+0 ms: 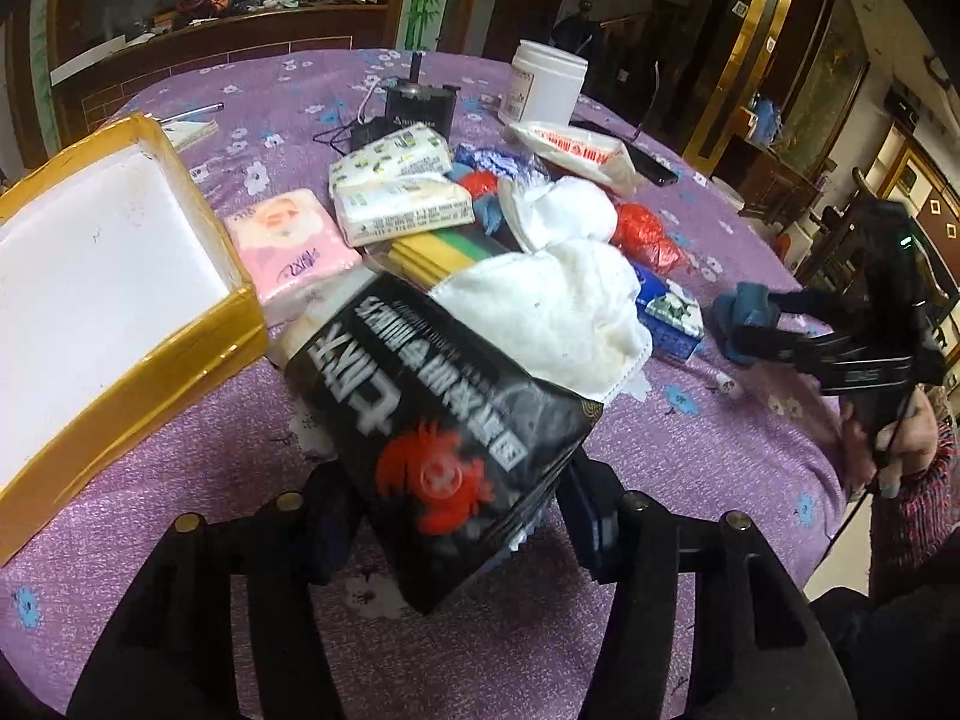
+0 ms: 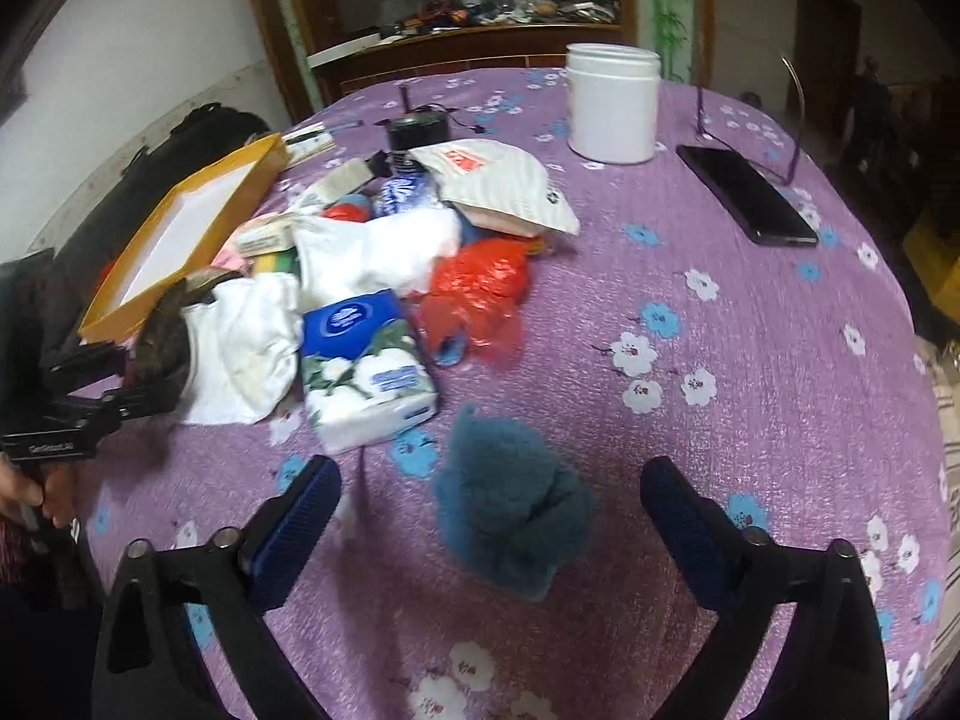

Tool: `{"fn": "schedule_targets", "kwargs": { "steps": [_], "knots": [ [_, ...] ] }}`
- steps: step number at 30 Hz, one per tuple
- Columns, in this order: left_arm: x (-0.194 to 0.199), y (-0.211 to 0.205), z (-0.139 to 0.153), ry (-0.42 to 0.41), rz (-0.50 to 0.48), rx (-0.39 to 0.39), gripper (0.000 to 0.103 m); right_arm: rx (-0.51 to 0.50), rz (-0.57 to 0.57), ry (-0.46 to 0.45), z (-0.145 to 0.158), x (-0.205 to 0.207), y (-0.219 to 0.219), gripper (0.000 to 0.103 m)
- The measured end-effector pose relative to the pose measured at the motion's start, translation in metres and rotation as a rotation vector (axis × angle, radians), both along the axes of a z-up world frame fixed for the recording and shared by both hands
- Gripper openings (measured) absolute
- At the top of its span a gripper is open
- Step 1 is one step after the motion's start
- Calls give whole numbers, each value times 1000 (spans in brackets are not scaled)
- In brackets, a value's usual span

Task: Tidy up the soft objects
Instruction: 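Grasp the blue towel with the right gripper while the left holds the black snack bag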

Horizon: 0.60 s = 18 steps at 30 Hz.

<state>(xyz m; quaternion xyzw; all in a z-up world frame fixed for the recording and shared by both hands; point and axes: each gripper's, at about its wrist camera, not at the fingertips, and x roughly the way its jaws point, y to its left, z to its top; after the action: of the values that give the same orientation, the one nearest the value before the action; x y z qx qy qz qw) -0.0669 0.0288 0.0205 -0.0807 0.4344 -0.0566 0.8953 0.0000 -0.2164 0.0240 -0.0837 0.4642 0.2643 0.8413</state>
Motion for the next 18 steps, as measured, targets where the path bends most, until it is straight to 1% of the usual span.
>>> {"fn": "schedule_targets", "kwargs": {
  "steps": [1,2,5,7,9,10,12,13,16,17,18],
  "knots": [
    [0,1,1,-3,2,-2,54,-3,5,27,-4,2,1,66],
    [0,2,1,-2,2,-7,54,-3,2,43,-7,3,1,43],
    [3,3,0,7,5,-12,54,4,-1,42,-5,2,-1,42],
    [4,3,-3,14,-1,-28,55,10,3,36,-2,1,-1,42],
    [5,3,-5,21,-2,-43,63,23,2,27,2,0,-2,42],
    [7,3,-7,31,8,-44,70,34,2,17,5,-1,-3,42],
    [8,6,-10,35,31,-52,71,51,7,5,10,-3,-2,42],
    [11,8,-13,43,35,-77,71,60,11,-4,13,-6,-4,42],
    [14,10,-12,46,45,-110,71,73,18,-15,19,-8,0,42],
    [15,10,-12,57,46,-129,71,78,25,-18,21,-9,1,42],
    [15,11,-12,71,43,-167,71,84,29,-23,22,-11,1,42]
  ]
}}
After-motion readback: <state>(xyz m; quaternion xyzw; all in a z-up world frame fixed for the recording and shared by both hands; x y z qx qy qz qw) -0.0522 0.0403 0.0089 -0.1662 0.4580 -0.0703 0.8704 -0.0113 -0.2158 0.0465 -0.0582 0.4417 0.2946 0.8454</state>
